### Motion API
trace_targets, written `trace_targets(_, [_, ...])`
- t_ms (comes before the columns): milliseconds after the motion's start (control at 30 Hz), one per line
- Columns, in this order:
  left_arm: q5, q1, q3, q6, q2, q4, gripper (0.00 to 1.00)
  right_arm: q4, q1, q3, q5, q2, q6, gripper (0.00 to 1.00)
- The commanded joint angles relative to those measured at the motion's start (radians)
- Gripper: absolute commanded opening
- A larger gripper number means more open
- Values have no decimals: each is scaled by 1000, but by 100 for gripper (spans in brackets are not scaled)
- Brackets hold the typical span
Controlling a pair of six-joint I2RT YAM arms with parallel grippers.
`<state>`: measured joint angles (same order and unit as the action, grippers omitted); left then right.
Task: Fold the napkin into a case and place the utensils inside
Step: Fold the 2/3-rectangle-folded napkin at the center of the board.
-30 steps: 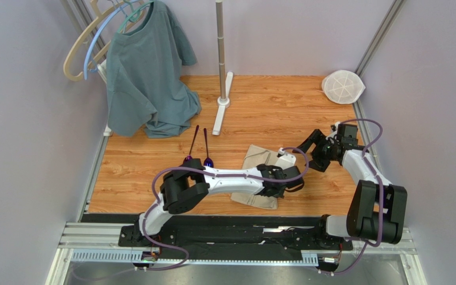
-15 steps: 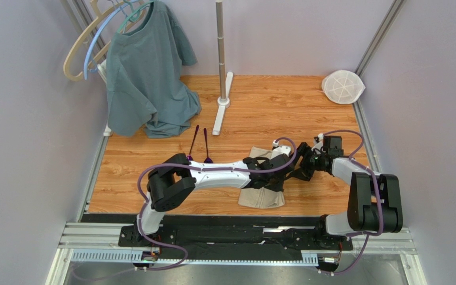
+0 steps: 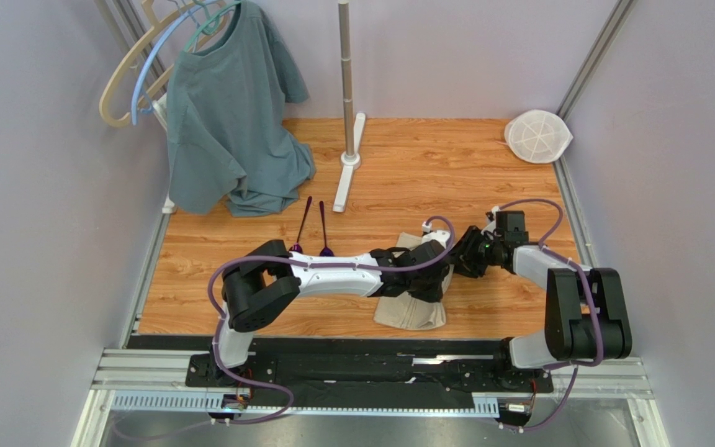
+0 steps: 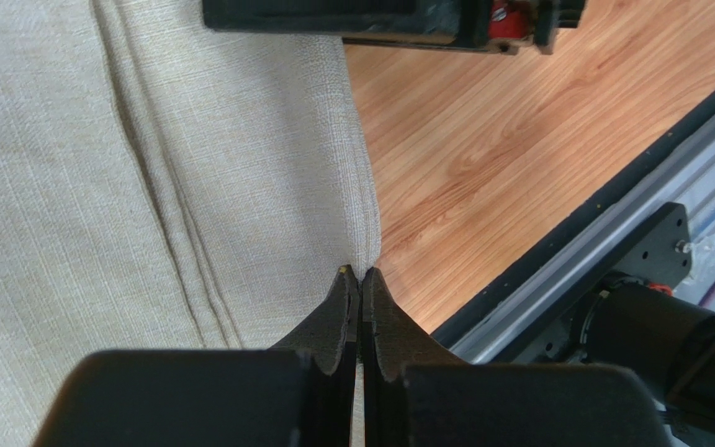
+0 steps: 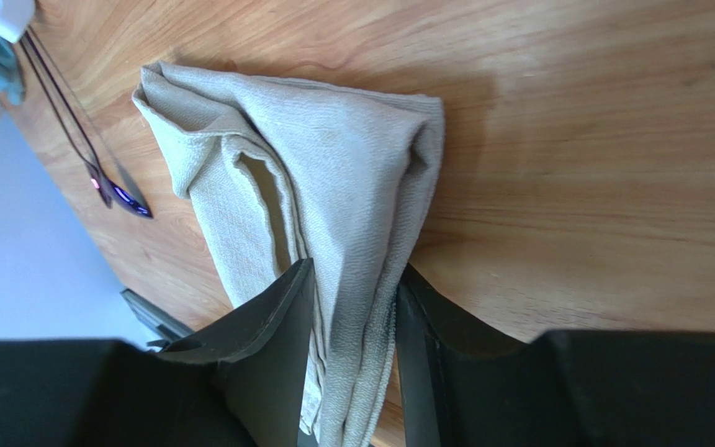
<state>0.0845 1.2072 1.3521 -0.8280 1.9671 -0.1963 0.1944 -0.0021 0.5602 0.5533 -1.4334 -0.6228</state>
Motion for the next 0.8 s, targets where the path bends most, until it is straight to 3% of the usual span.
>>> trace_targets(0, [-71, -18, -8, -5, -51, 126, 0, 66, 51, 69, -122, 24, 43, 38])
trace_targets(133, [-127, -31, -16, -20, -45, 190, 0, 141, 79, 110, -199, 13, 77, 29])
trace_targets(200, [-158, -34, -21, -23, -37, 240, 0, 203, 83, 147, -260, 17, 104, 14])
trace_targets(333, [-196, -38, -33, -48, -14, 313, 0, 309, 86, 211, -374, 37, 158, 0])
trace_targets(500, [-273, -44, -54, -74, 32, 446, 0, 416, 93, 288, -489, 37, 207, 0])
trace_targets(767, [-310, -58, -181, -91, 19, 625, 0, 530, 234, 397, -688, 24, 184, 0])
